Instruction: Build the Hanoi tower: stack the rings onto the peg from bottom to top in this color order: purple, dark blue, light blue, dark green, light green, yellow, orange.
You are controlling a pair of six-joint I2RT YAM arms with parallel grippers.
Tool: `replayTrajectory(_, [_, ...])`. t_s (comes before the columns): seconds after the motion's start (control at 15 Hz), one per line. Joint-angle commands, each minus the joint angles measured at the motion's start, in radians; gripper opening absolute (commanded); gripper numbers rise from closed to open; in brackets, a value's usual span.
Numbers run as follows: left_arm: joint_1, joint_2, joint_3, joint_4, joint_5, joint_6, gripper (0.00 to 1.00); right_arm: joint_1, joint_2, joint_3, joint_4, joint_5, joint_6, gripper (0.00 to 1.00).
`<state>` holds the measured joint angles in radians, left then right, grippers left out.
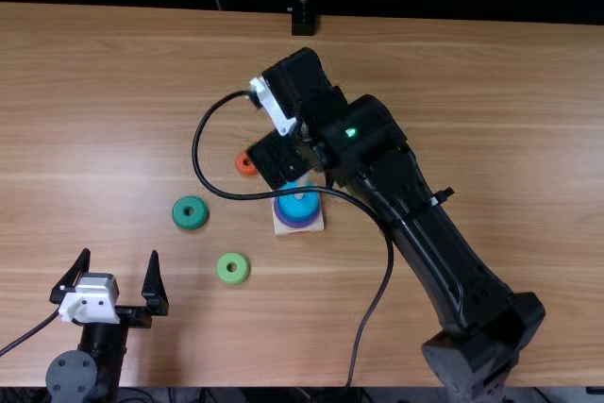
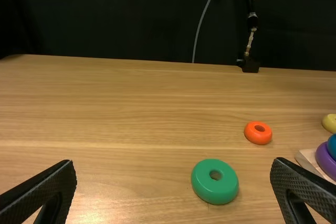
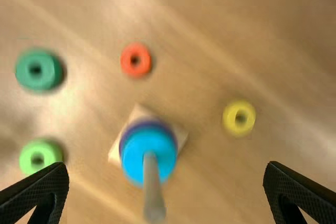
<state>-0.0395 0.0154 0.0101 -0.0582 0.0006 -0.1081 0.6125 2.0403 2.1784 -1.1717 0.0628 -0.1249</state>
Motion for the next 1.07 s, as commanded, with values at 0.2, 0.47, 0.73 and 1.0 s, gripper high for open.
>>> replayTrajectory(0.2, [-0.005, -0.015, -0.010, -0.027, -0.012, 0.005, 1.00, -0.106, -0.250, -0.204, 0.370, 0.002, 0.005, 1.00])
replayTrajectory(0.47, [-0.005, -0.015, -0.010, -0.027, -0.012, 0.005, 1.00, -0.292, -0.635, -0.540, 0.848, 0.011, -0.002, 1.00])
replayTrajectory(0.73, [-0.005, -0.015, -0.010, -0.027, -0.012, 0.005, 1.00, -0.419, -1.088, -1.052, 1.176, 0.013, 0.002, 1.00])
replayTrajectory(1.0, [-0.005, -0.015, -0.010, -0.027, -0.012, 0.005, 1.00, -0.476, -1.493, -1.533, 1.248, 0.011, 0.002, 1.00])
